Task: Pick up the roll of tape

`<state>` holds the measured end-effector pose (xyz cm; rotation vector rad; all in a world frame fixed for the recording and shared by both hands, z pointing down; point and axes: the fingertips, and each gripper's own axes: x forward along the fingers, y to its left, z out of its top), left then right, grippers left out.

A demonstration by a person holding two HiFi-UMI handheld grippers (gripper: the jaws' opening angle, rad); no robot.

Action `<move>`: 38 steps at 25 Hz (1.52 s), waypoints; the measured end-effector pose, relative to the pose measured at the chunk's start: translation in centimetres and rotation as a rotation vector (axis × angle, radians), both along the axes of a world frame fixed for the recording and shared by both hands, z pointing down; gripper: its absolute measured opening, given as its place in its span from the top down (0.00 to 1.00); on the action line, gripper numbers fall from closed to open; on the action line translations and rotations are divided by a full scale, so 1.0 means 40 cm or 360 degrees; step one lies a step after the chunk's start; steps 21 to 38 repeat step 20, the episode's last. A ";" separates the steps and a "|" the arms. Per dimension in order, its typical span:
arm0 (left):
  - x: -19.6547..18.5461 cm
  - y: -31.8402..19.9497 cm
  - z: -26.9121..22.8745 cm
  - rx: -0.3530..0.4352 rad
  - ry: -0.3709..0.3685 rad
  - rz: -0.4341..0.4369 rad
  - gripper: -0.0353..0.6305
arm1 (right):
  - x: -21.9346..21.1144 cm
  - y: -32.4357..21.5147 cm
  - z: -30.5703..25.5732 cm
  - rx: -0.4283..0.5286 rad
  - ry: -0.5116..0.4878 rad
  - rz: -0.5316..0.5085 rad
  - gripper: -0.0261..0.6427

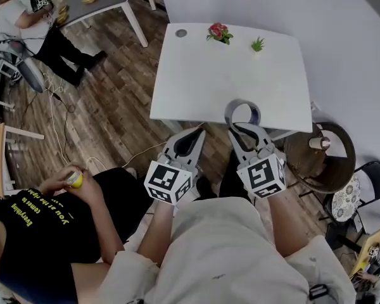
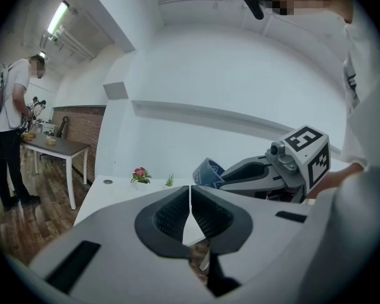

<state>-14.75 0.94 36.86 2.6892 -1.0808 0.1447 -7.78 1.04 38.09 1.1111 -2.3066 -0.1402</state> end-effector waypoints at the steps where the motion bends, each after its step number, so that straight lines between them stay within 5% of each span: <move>1: -0.002 0.001 -0.003 0.0005 -0.0001 0.0003 0.91 | -0.004 0.006 -0.004 0.0003 -0.0011 0.0001 0.89; 38: -0.003 0.020 -0.020 0.0035 -0.0006 0.0015 0.91 | -0.007 0.042 -0.050 0.0049 -0.0120 0.0027 0.89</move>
